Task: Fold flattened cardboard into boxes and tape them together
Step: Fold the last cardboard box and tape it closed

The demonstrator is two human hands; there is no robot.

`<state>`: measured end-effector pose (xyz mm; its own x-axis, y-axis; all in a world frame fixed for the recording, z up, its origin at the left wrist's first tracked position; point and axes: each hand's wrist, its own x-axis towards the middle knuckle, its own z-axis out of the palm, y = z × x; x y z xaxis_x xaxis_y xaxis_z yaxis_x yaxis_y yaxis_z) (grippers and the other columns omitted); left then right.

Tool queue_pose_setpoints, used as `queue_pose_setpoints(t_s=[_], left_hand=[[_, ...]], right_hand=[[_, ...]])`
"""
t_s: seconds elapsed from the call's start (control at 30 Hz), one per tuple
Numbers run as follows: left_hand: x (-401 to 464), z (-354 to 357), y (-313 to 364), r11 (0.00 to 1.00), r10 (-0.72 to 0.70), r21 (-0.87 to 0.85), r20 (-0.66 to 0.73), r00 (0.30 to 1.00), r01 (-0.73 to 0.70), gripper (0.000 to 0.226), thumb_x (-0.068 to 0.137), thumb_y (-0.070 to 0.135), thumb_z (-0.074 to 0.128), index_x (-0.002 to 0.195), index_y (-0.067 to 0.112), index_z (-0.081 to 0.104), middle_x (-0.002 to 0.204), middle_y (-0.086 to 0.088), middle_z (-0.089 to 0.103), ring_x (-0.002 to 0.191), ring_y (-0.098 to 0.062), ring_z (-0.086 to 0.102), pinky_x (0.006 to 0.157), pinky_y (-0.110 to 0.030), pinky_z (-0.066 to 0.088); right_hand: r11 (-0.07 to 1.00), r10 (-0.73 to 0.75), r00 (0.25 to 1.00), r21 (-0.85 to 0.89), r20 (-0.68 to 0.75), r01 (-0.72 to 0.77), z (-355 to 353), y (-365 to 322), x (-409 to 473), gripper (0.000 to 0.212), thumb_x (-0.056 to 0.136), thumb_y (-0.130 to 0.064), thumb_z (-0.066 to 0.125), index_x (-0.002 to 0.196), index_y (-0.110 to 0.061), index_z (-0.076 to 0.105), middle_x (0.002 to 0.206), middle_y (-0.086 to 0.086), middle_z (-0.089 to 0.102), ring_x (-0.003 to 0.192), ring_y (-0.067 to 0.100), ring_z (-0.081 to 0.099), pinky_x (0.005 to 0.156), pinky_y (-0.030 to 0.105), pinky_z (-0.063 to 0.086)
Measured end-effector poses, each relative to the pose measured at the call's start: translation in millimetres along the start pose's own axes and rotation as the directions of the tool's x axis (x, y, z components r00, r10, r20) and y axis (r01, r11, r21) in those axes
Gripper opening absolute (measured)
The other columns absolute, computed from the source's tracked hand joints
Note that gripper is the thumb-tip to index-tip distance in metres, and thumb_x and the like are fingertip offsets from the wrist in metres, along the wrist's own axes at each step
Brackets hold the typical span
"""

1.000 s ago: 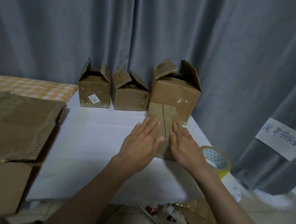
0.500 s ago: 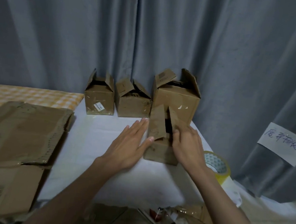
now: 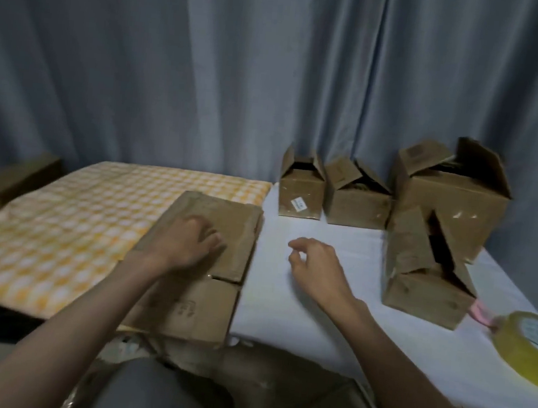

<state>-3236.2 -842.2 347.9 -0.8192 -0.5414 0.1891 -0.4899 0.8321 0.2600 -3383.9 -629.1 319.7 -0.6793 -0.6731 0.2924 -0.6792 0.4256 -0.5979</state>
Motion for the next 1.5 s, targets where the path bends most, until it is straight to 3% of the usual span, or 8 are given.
queue_pose_setpoints(t_s=[0.23, 0.43, 0.63, 0.77, 0.83, 1.13, 1.3, 1.5], left_hand=[[-22.7, 14.9, -60.9, 0.988, -0.150, 0.054, 0.141, 0.979, 0.143, 0.063, 0.094, 0.063, 0.043, 0.143, 0.022, 0.046, 0.146, -0.002, 0.049, 0.126, -0.023, 0.051, 0.099, -0.033, 0.043], [-17.5, 32.1, -25.8, 0.967, -0.242, 0.116, 0.123, 0.963, 0.228, 0.087, 0.075, 0.088, 0.036, 0.111, 0.012, 0.058, 0.122, -0.016, 0.059, 0.109, -0.031, 0.055, 0.092, -0.039, 0.046], [-10.5, 38.7, 17.4, 0.946, -0.323, 0.060, 0.192, 0.927, 0.318, 0.134, 0.051, 0.105, 0.028, 0.143, 0.008, 0.041, 0.146, -0.022, 0.040, 0.132, -0.041, 0.039, 0.104, -0.049, 0.037], [-0.5, 23.8, 19.3, 0.948, -0.273, -0.134, 0.120, 0.954, 0.288, 0.073, 0.049, 0.088, 0.047, 0.077, 0.021, 0.061, 0.089, -0.005, 0.068, 0.072, -0.019, 0.060, 0.054, -0.027, 0.041], [3.2, 14.3, 17.0, 0.952, -0.247, -0.169, 0.065, 0.967, 0.254, 0.067, 0.053, 0.079, 0.049, 0.066, 0.016, 0.067, 0.066, 0.000, 0.066, 0.060, -0.016, 0.060, 0.049, -0.027, 0.039], [2.0, -30.2, 14.6, 0.894, -0.217, -0.443, -0.306, 0.927, 0.063, 0.024, 0.074, 0.024, 0.070, 0.054, 0.013, 0.063, 0.048, 0.010, 0.060, 0.049, 0.001, 0.055, 0.052, -0.018, 0.041], [-0.9, -59.9, 48.7, 0.624, -0.236, -0.778, -0.268, 0.934, -0.065, 0.022, 0.077, 0.020, 0.065, 0.059, 0.008, 0.065, 0.060, -0.002, 0.058, 0.061, -0.013, 0.052, 0.061, -0.028, 0.042], [-0.2, -82.5, 81.2, 0.291, -0.284, -0.956, -0.132, 0.950, -0.046, 0.016, 0.084, 0.009, 0.064, 0.098, 0.017, 0.068, 0.062, 0.004, 0.068, 0.053, -0.008, 0.061, 0.047, -0.019, 0.048]], right_hand=[[0.982, 0.101, 0.976, 0.136, 0.191, -0.129, 64.6, -31.1, 24.2, 0.033, 0.098, -0.010, 0.045, 0.117, -0.010, 0.073, 0.121, 0.010, 0.071, 0.117, 0.028, 0.061, 0.100, 0.034, 0.049], [0.870, 0.299, 0.939, 0.355, 0.172, -0.342, 75.6, -29.9, 40.5, 0.015, 0.091, -0.007, 0.057, 0.099, -0.011, 0.068, 0.104, 0.015, 0.073, 0.094, 0.033, 0.069, 0.090, 0.043, 0.055], [0.775, 0.352, 0.920, 0.497, 0.172, -0.390, 80.7, -36.8, 49.1, 0.018, 0.085, -0.002, 0.058, 0.096, -0.014, 0.066, 0.098, 0.014, 0.072, 0.081, 0.024, 0.067, 0.067, 0.028, 0.054], [0.570, 0.421, 0.877, 0.685, 0.232, -0.454, 85.3, -45.5, 52.3, 0.028, 0.085, 0.001, 0.063, 0.108, -0.011, 0.052, 0.102, 0.018, 0.065, 0.078, 0.024, 0.067, 0.060, 0.027, 0.056], [0.484, 0.403, 0.850, 0.710, 0.339, -0.512, 85.3, -48.3, 49.8, 0.019, 0.089, -0.002, 0.065, 0.106, -0.004, 0.057, 0.102, 0.020, 0.069, 0.085, 0.026, 0.073, 0.066, 0.029, 0.060], [0.365, 0.277, 0.795, 0.706, 0.540, -0.607, 55.9, -66.1, 30.3, 0.011, 0.098, -0.001, 0.054, 0.096, -0.002, 0.065, 0.097, 0.022, 0.075, 0.089, 0.031, 0.074, 0.085, 0.040, 0.061], [0.369, 0.281, 0.892, 0.818, 0.354, -0.441, -1.9, -64.6, 22.6, 0.015, 0.097, -0.008, 0.056, 0.107, -0.007, 0.067, 0.080, 0.003, 0.078, 0.068, 0.011, 0.074, 0.053, 0.022, 0.056], [0.401, 0.432, 0.898, 0.874, 0.083, -0.274, -91.4, -32.1, 17.5, 0.013, 0.095, -0.017, 0.063, 0.103, -0.011, 0.070, 0.088, 0.008, 0.075, 0.083, 0.022, 0.071, 0.072, 0.035, 0.058]])
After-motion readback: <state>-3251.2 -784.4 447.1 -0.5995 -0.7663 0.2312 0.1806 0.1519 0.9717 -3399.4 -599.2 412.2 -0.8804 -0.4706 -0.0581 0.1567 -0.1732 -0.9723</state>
